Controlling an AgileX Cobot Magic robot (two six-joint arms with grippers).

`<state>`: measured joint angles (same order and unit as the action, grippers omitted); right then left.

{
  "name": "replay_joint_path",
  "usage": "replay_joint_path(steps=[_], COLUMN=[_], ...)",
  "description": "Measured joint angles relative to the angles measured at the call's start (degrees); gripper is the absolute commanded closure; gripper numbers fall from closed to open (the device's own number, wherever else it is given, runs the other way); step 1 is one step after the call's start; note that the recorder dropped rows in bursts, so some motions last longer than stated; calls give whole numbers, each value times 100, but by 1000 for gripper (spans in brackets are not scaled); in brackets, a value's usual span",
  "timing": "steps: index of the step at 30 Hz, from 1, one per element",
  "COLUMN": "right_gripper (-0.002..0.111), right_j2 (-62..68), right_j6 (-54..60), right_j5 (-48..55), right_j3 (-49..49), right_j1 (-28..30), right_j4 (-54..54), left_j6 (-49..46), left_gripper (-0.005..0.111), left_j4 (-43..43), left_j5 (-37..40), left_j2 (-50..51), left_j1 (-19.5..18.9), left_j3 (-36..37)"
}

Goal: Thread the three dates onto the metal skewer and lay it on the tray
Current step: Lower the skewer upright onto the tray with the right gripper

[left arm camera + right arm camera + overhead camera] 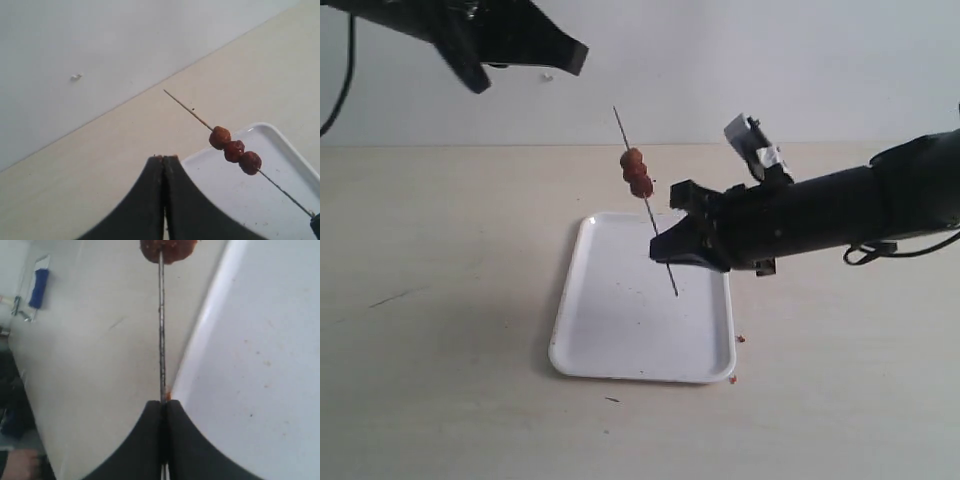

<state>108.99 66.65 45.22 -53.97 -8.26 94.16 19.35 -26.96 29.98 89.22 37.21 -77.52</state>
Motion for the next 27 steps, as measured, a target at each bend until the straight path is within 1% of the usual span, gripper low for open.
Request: replay_joint_path(steps=[2,5,10,14,20,23,27], right_gripper=[108,108,108,108,108,102,84], right_j2=[0,0,0,4,271,417,466], right_j6=[-66,-397,-772,-902,-1075,-1079,-1079], right_j5=[-593,-1356,-2116,-2331,-2165,-1946,-1912], right_j3=[197,339,350,350,350,350,350], right_j1=[-276,-652,-989,-1028,-1038,-1038,-1038], right_j4=[302,400,506,543,551,551,551], left_j6=[171,272,426,482,482,482,482], left_gripper=[107,107,107,107,107,107,107], left_j4=[0,0,-14,-14,-14,-14,-14], left_j5=[-285,-628,-976,-1162,-1258,-1309,-1323], left_j2=[-312,-719,-1098,-1263,-1286,-1297,-1290], left_j1=[-63,-145,-373,-542,-675,-679,-679], left_j3=[384,924,1485,1749,1865,1865,1865])
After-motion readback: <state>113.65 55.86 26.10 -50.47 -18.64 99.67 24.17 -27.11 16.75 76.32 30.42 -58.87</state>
